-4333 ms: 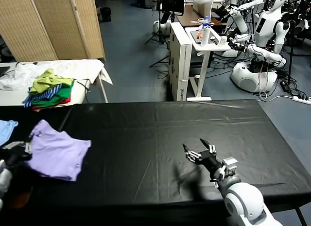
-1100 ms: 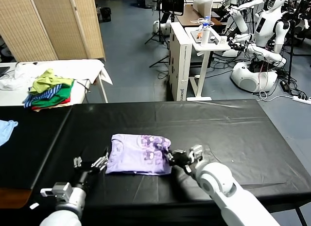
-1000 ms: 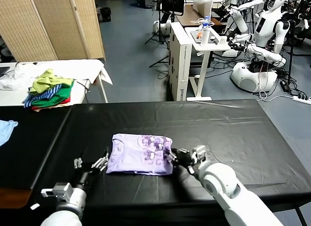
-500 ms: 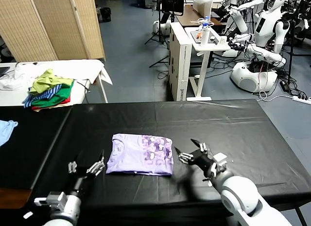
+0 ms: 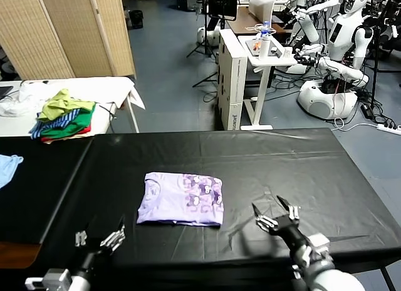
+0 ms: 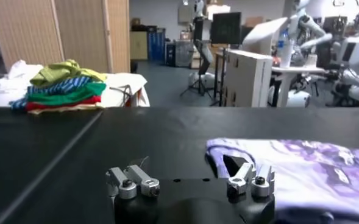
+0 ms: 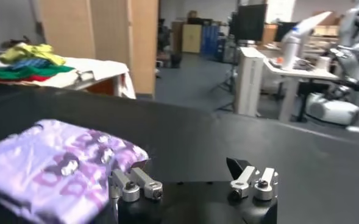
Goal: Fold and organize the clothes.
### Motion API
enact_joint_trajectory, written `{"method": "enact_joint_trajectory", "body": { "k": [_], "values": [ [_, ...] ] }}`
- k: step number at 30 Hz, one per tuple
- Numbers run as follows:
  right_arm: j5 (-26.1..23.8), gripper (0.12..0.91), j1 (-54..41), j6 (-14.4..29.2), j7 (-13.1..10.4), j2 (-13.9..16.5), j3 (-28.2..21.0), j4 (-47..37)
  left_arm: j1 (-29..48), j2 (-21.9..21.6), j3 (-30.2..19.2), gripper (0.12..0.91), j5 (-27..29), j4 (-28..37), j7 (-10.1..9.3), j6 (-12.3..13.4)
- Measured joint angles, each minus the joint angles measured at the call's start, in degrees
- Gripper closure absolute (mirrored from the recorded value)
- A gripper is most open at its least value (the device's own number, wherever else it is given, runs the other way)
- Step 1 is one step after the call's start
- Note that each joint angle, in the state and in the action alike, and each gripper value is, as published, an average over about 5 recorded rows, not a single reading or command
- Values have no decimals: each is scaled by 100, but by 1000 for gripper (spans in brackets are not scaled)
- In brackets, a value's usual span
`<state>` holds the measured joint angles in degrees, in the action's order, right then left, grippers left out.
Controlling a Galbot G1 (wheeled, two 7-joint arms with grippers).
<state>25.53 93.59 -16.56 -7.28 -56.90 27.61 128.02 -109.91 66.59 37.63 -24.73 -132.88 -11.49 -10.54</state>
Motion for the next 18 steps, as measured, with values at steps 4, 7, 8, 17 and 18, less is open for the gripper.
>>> {"method": "enact_joint_trajectory", "body": {
  "k": [4, 7, 8, 17, 18],
  "values": [
    [-90, 118, 601, 306, -105, -89, 246, 250, -321, 51, 66, 123, 20, -169, -17, -3],
    [-222, 118, 1035, 515, -186, -172, 372, 436, -510, 88, 86, 123, 33, -279, -38, -13],
    [-265, 118, 1168, 570, -217, -201, 397, 489, -559, 100, 87, 123, 38, -312, -48, -21],
    [-510, 118, 2008, 848, -576, -419, 388, 772, -797, 166, 78, 123, -3, -457, -138, -198],
    [-511, 118, 2053, 849, -583, -428, 387, 781, -803, 173, 73, 123, -2, -458, -137, -208]
  ]
}}
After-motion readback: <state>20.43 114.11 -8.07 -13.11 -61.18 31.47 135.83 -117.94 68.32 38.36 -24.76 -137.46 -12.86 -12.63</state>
